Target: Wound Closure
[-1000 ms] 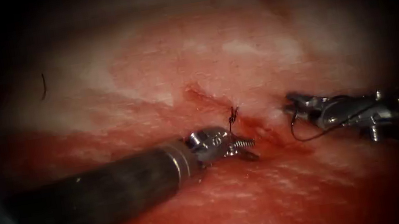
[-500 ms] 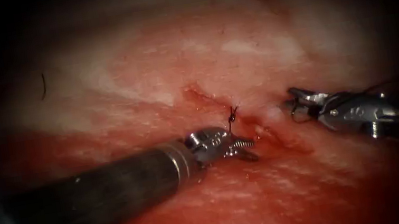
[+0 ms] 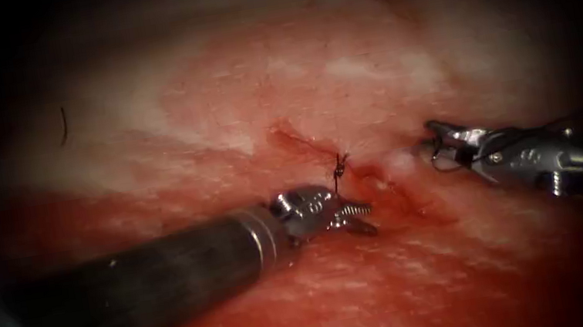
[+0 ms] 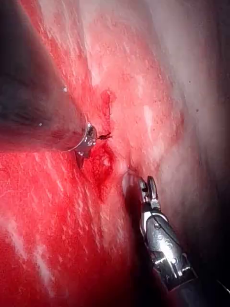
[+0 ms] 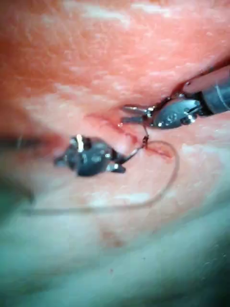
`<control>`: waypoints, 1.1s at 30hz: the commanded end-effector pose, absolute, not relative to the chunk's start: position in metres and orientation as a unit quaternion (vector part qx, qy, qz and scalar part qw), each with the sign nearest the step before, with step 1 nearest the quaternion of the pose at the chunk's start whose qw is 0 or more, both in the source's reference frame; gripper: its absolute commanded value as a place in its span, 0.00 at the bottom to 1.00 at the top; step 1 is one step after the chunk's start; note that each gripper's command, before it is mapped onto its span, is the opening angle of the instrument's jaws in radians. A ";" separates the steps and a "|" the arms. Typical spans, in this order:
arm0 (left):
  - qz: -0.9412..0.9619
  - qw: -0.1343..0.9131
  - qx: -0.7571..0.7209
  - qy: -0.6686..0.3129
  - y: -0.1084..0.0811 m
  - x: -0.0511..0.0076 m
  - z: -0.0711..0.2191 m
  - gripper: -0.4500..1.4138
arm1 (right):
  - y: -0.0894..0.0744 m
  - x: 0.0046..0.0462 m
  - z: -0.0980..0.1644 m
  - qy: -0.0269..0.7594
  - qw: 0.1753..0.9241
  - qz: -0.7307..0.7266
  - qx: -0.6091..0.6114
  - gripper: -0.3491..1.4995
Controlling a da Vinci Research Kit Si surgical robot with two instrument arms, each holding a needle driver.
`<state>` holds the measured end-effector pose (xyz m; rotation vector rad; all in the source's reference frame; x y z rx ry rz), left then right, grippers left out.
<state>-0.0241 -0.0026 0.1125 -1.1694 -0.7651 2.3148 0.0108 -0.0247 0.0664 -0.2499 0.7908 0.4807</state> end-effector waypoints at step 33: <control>0.836 0.217 -0.422 -0.277 -0.003 -0.0248 0.113 0.24 | -0.021 0.0112 0.069 0.433 0.781 0.440 0.095 0.00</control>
